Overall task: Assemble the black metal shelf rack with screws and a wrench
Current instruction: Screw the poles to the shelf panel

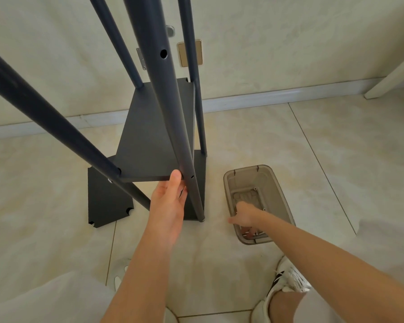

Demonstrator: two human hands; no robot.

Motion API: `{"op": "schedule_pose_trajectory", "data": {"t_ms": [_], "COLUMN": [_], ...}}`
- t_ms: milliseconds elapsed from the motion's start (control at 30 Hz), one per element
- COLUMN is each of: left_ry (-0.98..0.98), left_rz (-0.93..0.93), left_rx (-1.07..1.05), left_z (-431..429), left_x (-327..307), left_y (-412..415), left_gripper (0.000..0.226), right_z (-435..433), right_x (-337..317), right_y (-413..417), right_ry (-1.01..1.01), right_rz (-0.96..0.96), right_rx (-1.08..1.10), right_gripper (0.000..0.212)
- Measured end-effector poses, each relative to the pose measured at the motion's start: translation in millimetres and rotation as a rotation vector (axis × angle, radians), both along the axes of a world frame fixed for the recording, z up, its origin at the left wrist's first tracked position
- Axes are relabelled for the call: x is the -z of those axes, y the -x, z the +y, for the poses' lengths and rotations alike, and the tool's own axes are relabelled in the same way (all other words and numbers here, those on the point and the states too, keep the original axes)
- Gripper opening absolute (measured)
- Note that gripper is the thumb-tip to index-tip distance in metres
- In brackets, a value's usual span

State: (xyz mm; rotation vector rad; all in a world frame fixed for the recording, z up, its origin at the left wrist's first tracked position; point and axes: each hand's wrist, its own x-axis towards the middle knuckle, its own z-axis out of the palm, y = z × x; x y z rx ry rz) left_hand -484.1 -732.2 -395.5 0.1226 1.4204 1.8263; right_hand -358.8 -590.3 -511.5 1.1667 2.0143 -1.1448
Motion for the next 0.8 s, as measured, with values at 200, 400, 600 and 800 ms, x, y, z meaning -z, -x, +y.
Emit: {"op": "schedule_pose_trajectory", "data": {"t_ms": [200, 400, 600, 800], "left_ry": [0.034, 0.064, 0.061, 0.106], "left_rz": [-0.002, -0.005, -0.017, -0.035], "left_rx": [-0.003, 0.0, 0.008, -0.002], "left_z": [0.1, -0.3, -1.0, -0.5], "left_x": [0.6, -2.9, -4.5, -0.7], "left_y": [0.3, -0.6, -1.9, 2.2], "left_gripper": [0.024, 0.022, 0.018, 0.023], "right_z": [-18.5, -11.0, 10.5, -1.7], "right_x": [19.4, 31.3, 54.8, 84.3], "right_y": [15.6, 17.9, -1.6, 2.7], "right_ry": [0.186, 0.116, -0.083, -0.104], "right_rz": [0.152, 0.197, 0.019, -0.036], "right_rx": [0.144, 0.016, -0.099, -0.312], "right_gripper": [0.055, 0.036, 0.021, 0.03]}}
